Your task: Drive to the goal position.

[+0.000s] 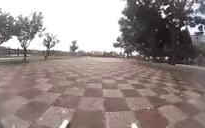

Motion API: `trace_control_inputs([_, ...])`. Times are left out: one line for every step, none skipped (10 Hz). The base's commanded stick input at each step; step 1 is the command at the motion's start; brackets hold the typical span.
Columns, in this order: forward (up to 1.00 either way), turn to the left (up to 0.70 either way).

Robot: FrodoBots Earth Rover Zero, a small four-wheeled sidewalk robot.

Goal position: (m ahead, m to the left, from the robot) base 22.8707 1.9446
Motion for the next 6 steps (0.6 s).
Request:
trace_control_inputs([1.0,0.0])
trace_control_inputs([1.0,0.0])
trace_control_inputs([1.0,0.0])
trace_control_inputs([1.0,0.0])
trace_control_inputs([1.0,0.0])
trace_control_inputs([1.0,0.0])
